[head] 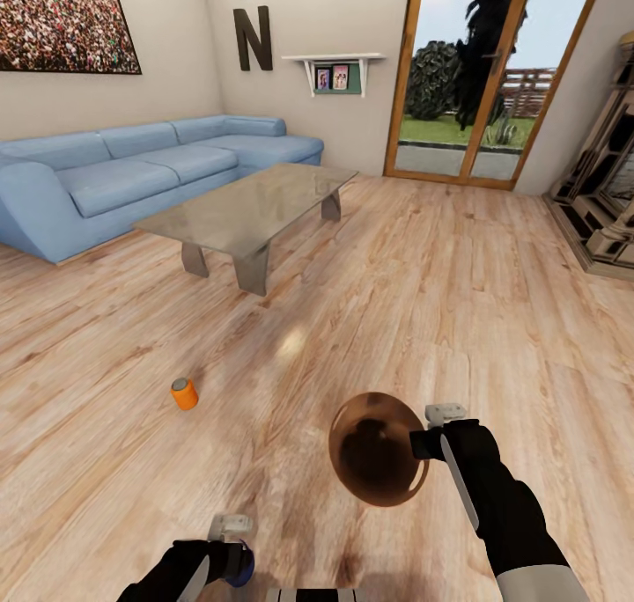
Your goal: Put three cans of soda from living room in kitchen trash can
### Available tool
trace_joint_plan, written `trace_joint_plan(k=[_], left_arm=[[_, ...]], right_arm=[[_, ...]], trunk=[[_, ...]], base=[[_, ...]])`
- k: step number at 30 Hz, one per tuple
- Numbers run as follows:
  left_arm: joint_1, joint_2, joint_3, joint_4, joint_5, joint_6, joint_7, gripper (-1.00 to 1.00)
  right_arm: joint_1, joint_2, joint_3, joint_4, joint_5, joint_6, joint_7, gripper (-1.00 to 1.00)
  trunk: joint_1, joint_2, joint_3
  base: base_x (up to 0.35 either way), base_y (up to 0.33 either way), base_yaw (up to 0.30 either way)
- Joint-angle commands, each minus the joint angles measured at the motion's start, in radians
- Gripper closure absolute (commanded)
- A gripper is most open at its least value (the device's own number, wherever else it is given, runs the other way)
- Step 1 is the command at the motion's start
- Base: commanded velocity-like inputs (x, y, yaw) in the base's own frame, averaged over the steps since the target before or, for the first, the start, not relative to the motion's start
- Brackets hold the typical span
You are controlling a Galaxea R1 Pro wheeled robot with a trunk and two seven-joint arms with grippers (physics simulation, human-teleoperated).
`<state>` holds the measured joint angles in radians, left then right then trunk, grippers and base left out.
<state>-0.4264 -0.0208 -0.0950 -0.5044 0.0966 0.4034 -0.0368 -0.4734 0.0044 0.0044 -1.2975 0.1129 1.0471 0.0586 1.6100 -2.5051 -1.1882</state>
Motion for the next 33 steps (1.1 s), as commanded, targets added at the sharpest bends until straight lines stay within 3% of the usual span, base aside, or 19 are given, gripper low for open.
trace_joint_plan(k=[1,13,20,30,33], left_arm=[[-0.002,0.0,0.0,0.0,0.0,0.0,0.0,-1.0],[-0.018,-0.001,0.0,0.004,0.0,0.003,0.001,-1.0],[-0.02,-0.001,0.001,0.005,0.0,0.003,0.001,-1.0],[-0.02,-0.002,0.001,0.007,0.0,0.002,0.001,-1.0],[-0.02,-0.002,0.001,0.008,0.0,0.002,0.0,-1.0]], right_arm=[[0.0,0.0,0.0,0.0,-0.015,0.0,0.004,1.0],[0.0,0.0,0.0,0.0,-0.015,0.0,0.004,1.0],[0.0,0.0,0.0,-0.004,-0.014,0.0,0.004,1.0],[0.01,0.001,-0.001,-0.231,-0.02,0.0,0.004,1.0],[0.013,0.002,0.0,-0.255,-0.02,0.0,0.004,1.0]], trunk=[[0.0,0.0,0.0],[0.0,0.0,0.0],[0.002,-0.001,-0.019],[0.002,-0.001,-0.019],[0.002,-0.001,-0.019]], base=[[0.0,0.0,0.0],[0.0,0.0,0.0],[0.0,0.0,0.0],[0.0,0.0,0.0],[0.0,0.0,0.0]])
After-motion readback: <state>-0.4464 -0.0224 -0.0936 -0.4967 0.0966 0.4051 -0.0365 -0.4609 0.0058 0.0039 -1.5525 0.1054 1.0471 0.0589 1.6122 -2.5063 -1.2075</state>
